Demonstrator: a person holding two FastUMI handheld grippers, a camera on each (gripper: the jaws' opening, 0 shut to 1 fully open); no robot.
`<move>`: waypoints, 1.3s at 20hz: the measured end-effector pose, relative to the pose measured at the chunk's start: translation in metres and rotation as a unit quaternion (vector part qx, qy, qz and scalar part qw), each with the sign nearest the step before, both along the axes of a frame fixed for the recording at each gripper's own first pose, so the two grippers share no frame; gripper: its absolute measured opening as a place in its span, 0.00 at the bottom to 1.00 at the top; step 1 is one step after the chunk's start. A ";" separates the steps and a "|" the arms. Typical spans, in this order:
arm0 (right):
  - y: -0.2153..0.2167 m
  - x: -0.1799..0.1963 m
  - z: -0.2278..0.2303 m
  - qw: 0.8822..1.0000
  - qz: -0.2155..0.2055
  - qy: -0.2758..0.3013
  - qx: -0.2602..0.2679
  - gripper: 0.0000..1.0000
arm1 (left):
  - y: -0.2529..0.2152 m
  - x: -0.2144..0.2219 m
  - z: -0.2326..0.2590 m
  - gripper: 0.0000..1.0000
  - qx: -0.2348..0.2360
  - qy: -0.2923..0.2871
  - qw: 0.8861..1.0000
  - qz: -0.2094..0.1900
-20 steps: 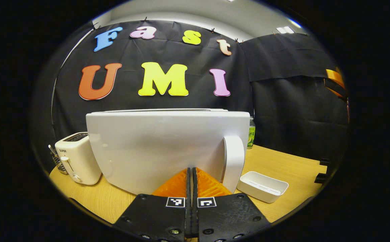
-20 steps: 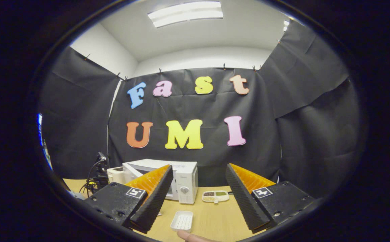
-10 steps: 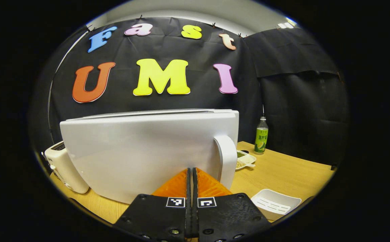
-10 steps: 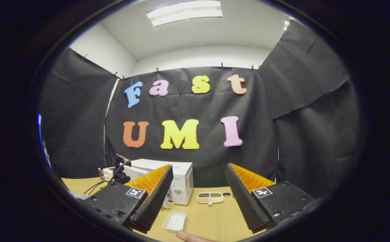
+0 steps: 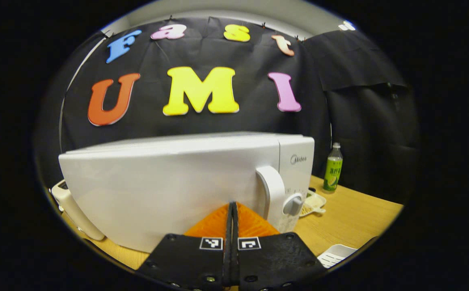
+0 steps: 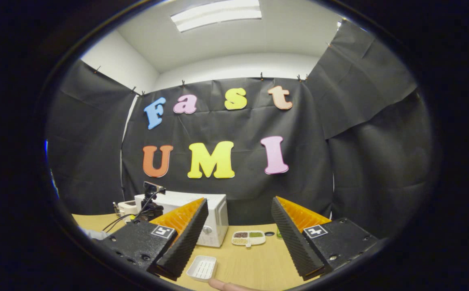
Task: Open the microwave oven with the left hand, put the food in, and close the microwave oven.
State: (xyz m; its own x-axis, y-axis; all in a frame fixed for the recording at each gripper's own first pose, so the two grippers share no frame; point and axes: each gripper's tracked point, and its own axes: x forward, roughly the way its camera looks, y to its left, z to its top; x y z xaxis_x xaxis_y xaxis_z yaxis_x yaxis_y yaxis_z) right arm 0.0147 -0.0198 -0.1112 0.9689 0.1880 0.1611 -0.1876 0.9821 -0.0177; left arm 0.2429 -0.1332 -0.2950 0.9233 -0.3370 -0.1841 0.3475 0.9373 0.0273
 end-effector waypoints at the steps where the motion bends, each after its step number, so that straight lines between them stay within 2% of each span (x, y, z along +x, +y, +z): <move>1: 0.001 0.003 -0.003 1.000 0.001 0.007 0.004 0.93 | -0.001 -0.002 -0.003 0.00 0.002 0.009 1.000 -0.001; 2: 0.002 0.004 -0.006 1.000 0.003 0.014 0.006 1.00 | -0.002 -0.001 -0.002 0.00 0.004 0.005 1.000 -0.001; 3: 0.004 0.005 -0.008 1.000 0.004 0.020 0.008 1.00 | -0.003 -0.001 -0.004 0.00 0.007 0.005 1.000 0.000; 4: 0.004 0.004 -0.009 1.000 0.001 0.024 0.006 0.93 | -0.003 -0.001 -0.003 0.00 0.009 0.004 1.000 0.002; 7: 0.008 -0.001 -0.005 1.000 -0.005 0.022 0.015 0.93 | -0.006 -0.007 -0.010 0.00 0.000 0.022 1.000 -0.007; 8: 0.008 -0.002 -0.005 0.999 -0.009 0.023 0.019 1.00 | -0.002 -0.010 -0.012 0.00 -0.002 0.028 1.000 0.001; 9: 0.005 -0.003 -0.007 0.999 -0.021 0.026 0.026 1.00 | 0.002 -0.016 -0.011 0.00 -0.007 0.033 0.999 0.004; 12: -0.005 -0.003 -0.011 0.997 -0.059 0.038 0.035 1.00 | -0.006 -0.055 -0.004 0.02 -0.047 0.039 0.998 -0.032; 13: -0.003 -0.003 -0.014 0.997 -0.063 0.043 0.032 1.00 | -0.005 -0.063 -0.003 0.26 -0.052 0.038 0.997 -0.035; 14: -0.004 -0.004 -0.015 0.996 -0.069 0.046 0.031 1.00 | 0.000 -0.073 -0.002 0.45 -0.052 0.038 0.997 -0.031; 15: -0.007 -0.005 -0.016 0.995 -0.075 0.049 0.035 1.00 | 0.010 -0.082 -0.001 0.75 -0.051 0.036 0.998 -0.018; 16: -0.010 -0.006 -0.016 0.994 -0.081 0.053 0.041 1.00 | 0.018 -0.090 0.002 0.82 -0.055 0.033 0.998 -0.004; 17: -0.009 -0.006 -0.018 0.994 -0.085 0.058 0.046 1.00 | 0.025 -0.100 0.005 0.97 -0.058 0.032 0.998 0.006; 20: -0.014 -0.010 -0.018 0.991 -0.105 0.060 0.052 1.00 | 0.039 -0.131 0.016 0.96 -0.056 0.037 0.998 0.009; 23: -0.005 -0.025 -0.010 0.992 -0.101 0.052 0.048 0.99 | 0.069 -0.150 0.051 0.95 -0.050 0.008 0.998 0.048; 24: -0.001 -0.030 -0.006 0.993 -0.098 0.050 0.045 0.99 | 0.075 -0.157 0.065 0.84 -0.054 0.001 0.997 0.060; 25: 0.000 -0.035 -0.002 0.993 -0.097 0.046 0.041 0.99 | 0.086 -0.164 0.078 0.95 -0.055 -0.004 0.995 0.086; 26: 0.002 -0.041 0.005 0.994 -0.098 0.039 0.037 1.00 | 0.097 -0.171 0.096 0.83 -0.053 -0.012 0.993 0.105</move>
State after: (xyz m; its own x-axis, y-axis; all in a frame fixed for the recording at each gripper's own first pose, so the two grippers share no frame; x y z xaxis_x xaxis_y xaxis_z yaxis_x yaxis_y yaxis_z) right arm -0.0263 -0.0180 -0.1063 0.9958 -0.0154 0.0898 0.0098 0.9980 0.0627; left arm 0.0722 -0.0362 -0.1993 0.9787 -0.1538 -0.1358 0.1454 0.9869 -0.0698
